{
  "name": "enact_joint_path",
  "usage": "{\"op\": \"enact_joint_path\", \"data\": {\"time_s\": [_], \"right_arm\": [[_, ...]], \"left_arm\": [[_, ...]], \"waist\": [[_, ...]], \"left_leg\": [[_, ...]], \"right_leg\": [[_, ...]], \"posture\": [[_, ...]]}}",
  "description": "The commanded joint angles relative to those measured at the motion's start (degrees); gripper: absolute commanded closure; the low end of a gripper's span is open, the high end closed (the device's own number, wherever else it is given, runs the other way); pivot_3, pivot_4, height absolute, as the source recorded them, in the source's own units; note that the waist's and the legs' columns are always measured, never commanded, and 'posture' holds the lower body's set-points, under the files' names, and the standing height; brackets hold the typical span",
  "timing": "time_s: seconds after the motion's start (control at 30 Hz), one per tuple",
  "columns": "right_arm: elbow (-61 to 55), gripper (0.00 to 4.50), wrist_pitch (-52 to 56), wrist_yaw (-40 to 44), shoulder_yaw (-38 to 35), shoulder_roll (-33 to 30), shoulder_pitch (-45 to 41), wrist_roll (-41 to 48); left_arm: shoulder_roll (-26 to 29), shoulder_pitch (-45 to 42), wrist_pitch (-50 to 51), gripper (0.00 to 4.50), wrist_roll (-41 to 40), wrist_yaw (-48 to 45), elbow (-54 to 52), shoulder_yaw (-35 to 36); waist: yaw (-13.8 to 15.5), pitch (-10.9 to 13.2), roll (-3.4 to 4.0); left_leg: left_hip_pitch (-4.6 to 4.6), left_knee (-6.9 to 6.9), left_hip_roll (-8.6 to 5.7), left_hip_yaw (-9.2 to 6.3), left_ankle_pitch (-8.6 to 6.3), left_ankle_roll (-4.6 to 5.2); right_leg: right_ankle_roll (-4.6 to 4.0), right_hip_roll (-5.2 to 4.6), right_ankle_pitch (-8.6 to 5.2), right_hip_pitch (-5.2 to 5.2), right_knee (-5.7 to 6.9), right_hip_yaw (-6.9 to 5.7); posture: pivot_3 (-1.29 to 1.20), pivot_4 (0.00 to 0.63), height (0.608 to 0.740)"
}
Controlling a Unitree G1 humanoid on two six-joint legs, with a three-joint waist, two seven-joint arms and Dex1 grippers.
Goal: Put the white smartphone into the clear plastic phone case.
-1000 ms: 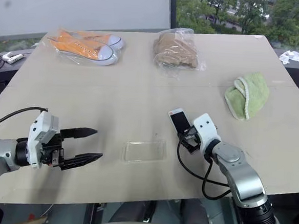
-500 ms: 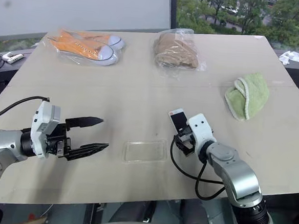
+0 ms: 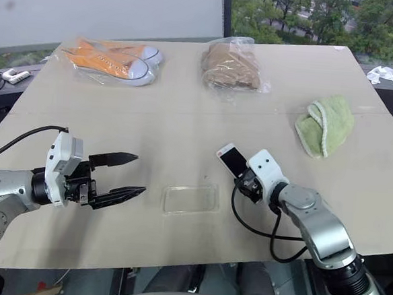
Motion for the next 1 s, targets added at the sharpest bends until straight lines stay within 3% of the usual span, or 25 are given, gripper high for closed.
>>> {"op": "enact_joint_path", "data": {"time_s": [0.03,0.2,0.43,0.57,0.8,0.83,1.0], "right_arm": [[-1.31,1.60,-13.33,10.47,-2.32,-2.91,-2.44,2.69],[-2.99,1.60,-15.23,22.77,0.83,-10.06,-4.39,5.10],[-2.67,1.60,-11.18,26.21,8.15,-12.48,-9.15,0.68],[-1.53,1.60,-9.10,25.45,10.55,-11.61,-11.76,-2.15],[-3.07,1.60,-5.40,24.81,12.92,-9.64,-12.80,-3.51],[-3.31,1.60,-5.10,24.91,13.29,-9.50,-12.95,-3.65],[-3.33,1.60,-3.92,25.96,15.21,-9.30,-14.66,-4.29]], "left_arm": [[0.84,0.17,-1.28,0.00,1.26,-0.30,1.11,0.80],[2.33,-1.34,-3.61,0.00,5.28,-1.35,3.37,-2.09],[2.04,-7.74,-4.59,0.00,6.54,-3.82,5.77,-8.99],[1.97,-11.15,-5.17,1.09,7.30,-5.71,7.80,-12.57],[1.07,-16.34,-7.41,4.22,9.15,-9.90,11.35,-18.66],[0.85,-16.79,-7.85,4.45,9.49,-10.49,11.81,-19.48],[-0.42,-19.14,-10.08,4.45,11.49,-12.69,14.49,-22.86]], "waist": [[-0.52,0.01,0.00],[-0.25,0.02,-0.01],[-0.27,0.03,-0.03],[-0.31,0.05,-0.03],[-0.29,0.06,-0.04],[-0.29,0.06,-0.04],[-0.38,0.06,-0.04]], "left_leg": [[0.00,-0.01,0.00,0.00,0.00,0.00],[-0.01,0.01,0.01,0.01,0.00,0.01],[-0.06,0.03,0.01,-0.05,0.00,0.00],[-0.10,0.00,0.00,-0.05,-0.01,0.00],[-0.12,0.02,0.00,-0.07,0.00,0.00],[-0.12,0.02,-0.01,-0.07,0.00,0.00],[-0.12,0.02,-0.01,-0.07,0.00,0.00]], "right_leg": [[0.00,0.00,0.00,0.00,0.00,0.00],[0.01,-0.01,0.00,0.01,-0.05,0.00],[0.00,-0.04,0.00,0.01,-0.06,-0.04],[0.00,-0.04,0.00,-0.05,-0.07,-0.04],[0.00,-0.04,0.00,-0.05,-0.07,-0.05],[0.00,-0.05,0.00,-0.05,-0.07,-0.05],[0.00,-0.04,0.00,-0.06,-0.06,-0.05]], "posture": [[0.00,0.150,0.740],[0.00,0.150,0.740],[0.00,0.150,0.740],[0.00,0.150,0.740],[0.00,0.150,0.740],[0.00,0.150,0.740],[0.00,0.150,0.740]]}}
